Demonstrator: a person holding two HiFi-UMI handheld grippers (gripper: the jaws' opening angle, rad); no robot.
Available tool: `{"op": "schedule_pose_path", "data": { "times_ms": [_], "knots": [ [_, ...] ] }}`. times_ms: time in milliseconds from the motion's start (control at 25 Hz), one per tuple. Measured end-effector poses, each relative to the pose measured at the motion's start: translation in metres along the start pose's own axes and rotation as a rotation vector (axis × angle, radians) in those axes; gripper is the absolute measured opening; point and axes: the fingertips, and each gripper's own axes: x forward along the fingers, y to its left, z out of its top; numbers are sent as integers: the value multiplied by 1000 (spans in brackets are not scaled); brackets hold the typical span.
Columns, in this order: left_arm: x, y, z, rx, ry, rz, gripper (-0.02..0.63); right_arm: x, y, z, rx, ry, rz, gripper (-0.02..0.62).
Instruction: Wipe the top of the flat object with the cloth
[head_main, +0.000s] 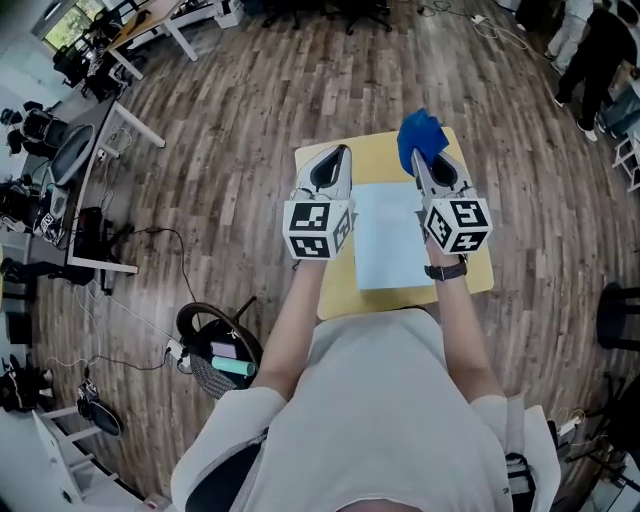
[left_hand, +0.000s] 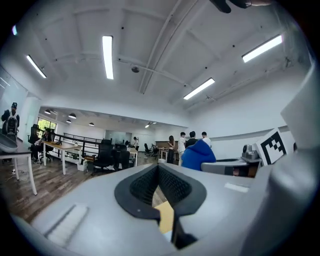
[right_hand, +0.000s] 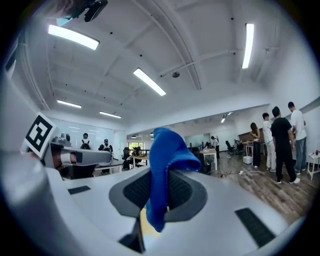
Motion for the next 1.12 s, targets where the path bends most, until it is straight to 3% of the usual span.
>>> {"op": "schedule_pose_path", "data": {
  "times_ms": [360, 960, 1120],
  "knots": [
    [2, -9, 25, 70, -31, 31, 8, 1, 5, 30, -65, -34, -55, 55],
    [-14, -30, 5, 43, 8, 15, 8, -19, 10, 20, -117, 25, -49, 55],
    [-17, -33, 2, 15, 12, 33, 8, -15, 11, 21, -155, 59, -8, 55]
  ]
}}
